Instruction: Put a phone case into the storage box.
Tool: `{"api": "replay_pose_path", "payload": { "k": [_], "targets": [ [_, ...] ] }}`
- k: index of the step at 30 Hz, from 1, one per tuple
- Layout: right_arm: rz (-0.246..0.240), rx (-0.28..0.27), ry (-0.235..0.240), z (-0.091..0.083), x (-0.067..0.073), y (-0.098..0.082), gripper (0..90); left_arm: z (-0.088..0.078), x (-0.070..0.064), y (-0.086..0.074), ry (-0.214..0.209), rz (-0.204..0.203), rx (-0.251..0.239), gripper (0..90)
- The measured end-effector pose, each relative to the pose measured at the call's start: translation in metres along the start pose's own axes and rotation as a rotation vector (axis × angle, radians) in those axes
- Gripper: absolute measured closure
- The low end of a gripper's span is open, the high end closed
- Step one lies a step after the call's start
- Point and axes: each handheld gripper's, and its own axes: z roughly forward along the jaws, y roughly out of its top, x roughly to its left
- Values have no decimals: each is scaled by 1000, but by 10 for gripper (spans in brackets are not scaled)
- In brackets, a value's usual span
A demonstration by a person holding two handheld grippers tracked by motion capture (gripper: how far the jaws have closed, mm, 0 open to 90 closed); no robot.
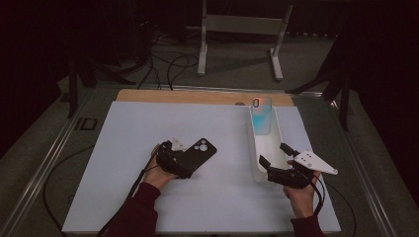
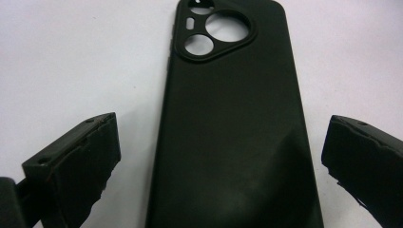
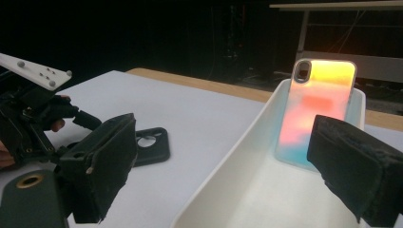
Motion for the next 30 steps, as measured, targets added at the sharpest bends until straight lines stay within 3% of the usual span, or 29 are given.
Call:
{"api": "replay_pose_path", "payload": {
  "k": [4,9,12,20,30],
  "targets": [
    [1,2,1,0,0,0,92,5,-2,0,-6,21,23,0],
    [2,0,0,0,0,0,92,11,-1,1,-6,3,37,0],
    [2,1,0,0,-1,0,92,14,-4,3,16,12,59,0],
    [0,1,4,1,0,-1,92,15,-4,5,12,23,76,13],
    [11,-1,5,1,-1,-1,93,11,-2,7,11,23,83,125]
  ]
}}
